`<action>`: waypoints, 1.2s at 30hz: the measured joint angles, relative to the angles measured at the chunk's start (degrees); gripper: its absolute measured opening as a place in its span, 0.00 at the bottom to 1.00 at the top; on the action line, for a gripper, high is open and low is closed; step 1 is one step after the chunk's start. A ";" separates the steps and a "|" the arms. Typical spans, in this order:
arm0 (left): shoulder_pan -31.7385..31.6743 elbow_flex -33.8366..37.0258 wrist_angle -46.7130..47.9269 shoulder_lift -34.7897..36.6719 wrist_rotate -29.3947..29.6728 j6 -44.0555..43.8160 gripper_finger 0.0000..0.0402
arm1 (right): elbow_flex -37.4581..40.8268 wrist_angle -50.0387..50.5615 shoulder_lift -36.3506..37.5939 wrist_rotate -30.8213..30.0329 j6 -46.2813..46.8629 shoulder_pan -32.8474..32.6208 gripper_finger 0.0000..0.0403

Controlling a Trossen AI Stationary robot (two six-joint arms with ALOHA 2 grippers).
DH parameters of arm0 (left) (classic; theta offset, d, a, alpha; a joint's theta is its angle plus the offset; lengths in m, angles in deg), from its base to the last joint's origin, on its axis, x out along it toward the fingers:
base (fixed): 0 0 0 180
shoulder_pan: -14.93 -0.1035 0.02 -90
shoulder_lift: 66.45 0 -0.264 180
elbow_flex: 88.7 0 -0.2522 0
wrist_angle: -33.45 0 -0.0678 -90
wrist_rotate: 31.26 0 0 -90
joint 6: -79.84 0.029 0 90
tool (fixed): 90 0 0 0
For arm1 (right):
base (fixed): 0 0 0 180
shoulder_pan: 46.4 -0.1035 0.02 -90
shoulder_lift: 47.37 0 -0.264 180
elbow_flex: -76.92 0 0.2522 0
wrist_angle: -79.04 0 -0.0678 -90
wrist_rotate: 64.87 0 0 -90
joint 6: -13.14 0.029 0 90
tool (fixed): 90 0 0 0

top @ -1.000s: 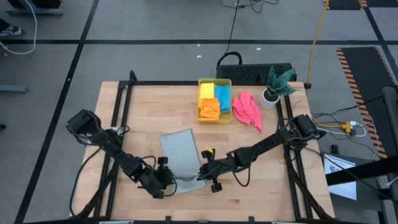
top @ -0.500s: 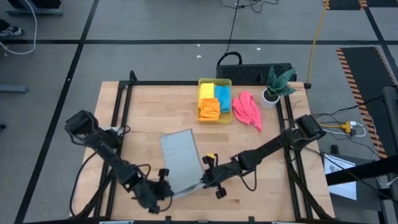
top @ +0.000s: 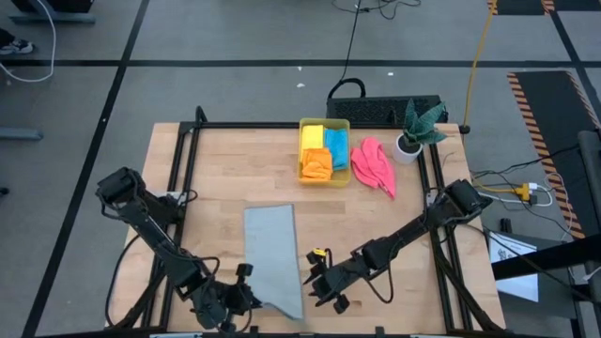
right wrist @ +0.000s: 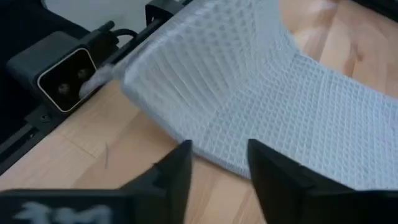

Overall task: Fold microfiber towels
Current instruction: Fold the gray microfiber towel

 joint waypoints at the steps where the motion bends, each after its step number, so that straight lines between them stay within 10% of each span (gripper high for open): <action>1: -0.21 0.00 0.49 0.00 0.99 -0.49 0.06 | 0.00 0.01 -0.01 0.01 0.42 -0.01 0.40; 8: -2.23 -0.02 2.99 0.00 6.49 -6.27 0.02 | 0.00 -1.80 -0.03 -1.18 0.29 -2.68 0.61; 17: -6.05 -0.02 5.26 0.00 11.77 -10.24 0.04 | 0.00 -4.21 -0.13 -14.81 3.82 -4.88 0.62; 36: -8.48 -0.02 9.97 -0.02 11.78 -12.35 0.04 | 0.03 0.95 1.46 -11.58 20.45 -5.96 0.73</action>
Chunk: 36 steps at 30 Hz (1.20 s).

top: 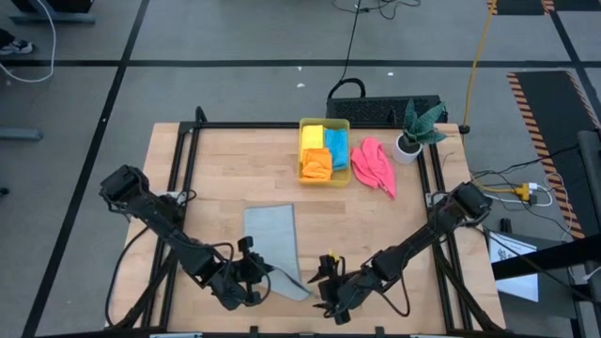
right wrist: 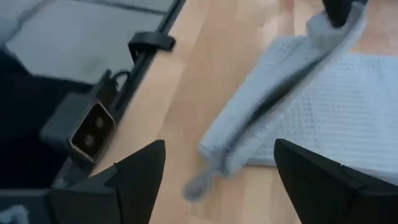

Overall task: Fold microfiber towels
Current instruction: Fold the gray microfiber towel

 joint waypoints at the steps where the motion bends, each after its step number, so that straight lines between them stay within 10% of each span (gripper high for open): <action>1: -0.02 0.01 0.03 0.00 0.00 -0.67 0.05 | -0.06 -0.57 -0.58 -0.11 1.63 -0.02 0.74; 11: -0.06 0.00 0.17 0.00 -0.02 -0.69 0.02 | 0.04 -2.07 -5.30 -7.66 10.07 0.15 0.62; 26: 2.51 -0.14 -0.49 0.00 -6.27 -8.15 0.02 | 0.01 -4.46 -3.30 -7.19 1.05 0.40 0.03; 36: 10.32 -0.63 -5.33 0.00 -8.77 -12.26 0.02 | -0.04 -6.77 0.19 10.73 -1.85 6.57 0.01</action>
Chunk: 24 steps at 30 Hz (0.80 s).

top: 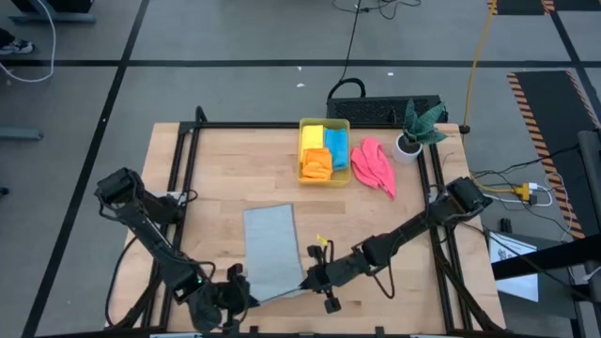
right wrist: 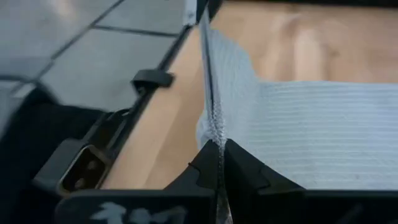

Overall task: Fold microfiber towels
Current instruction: Fold the gray microfiber towel

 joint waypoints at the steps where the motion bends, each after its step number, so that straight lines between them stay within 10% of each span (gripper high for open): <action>1: 0.56 0.00 -1.19 0.00 0.97 -0.06 0.03 | 0.00 0.05 -0.08 2.41 0.04 0.48 0.01; 8: 2.49 0.00 -7.51 0.00 -0.98 3.74 0.01 | -0.02 -5.94 0.36 13.01 -1.90 2.20 0.03; 24: 0.31 2.31 5.34 0.00 0.90 -5.39 0.04 | 0.00 -0.76 -2.04 7.11 1.55 6.68 0.02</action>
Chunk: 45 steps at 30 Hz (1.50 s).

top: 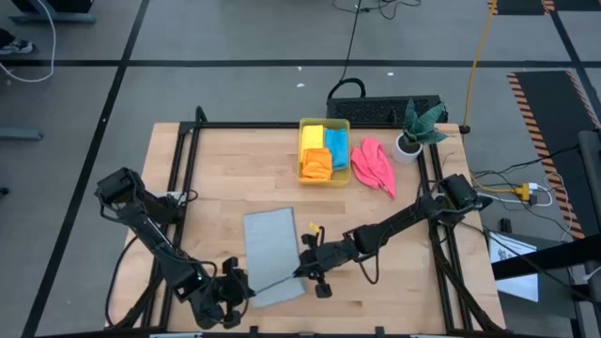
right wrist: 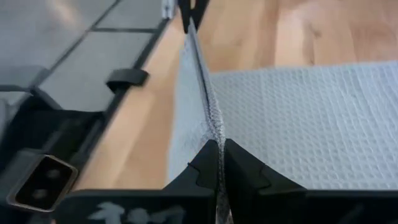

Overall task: Fold microfiber towels
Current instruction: Fold the gray microfiber towel

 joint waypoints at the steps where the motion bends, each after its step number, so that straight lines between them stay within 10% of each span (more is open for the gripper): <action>1: -0.17 0.68 -0.04 0.00 0.00 -0.48 0.04 | 0.00 0.17 -0.33 -0.01 0.16 0.31 0.02; 45: -8.32 4.82 10.62 0.00 -3.32 2.66 0.05 | 0.00 4.68 -3.77 -9.67 5.55 2.87 0.02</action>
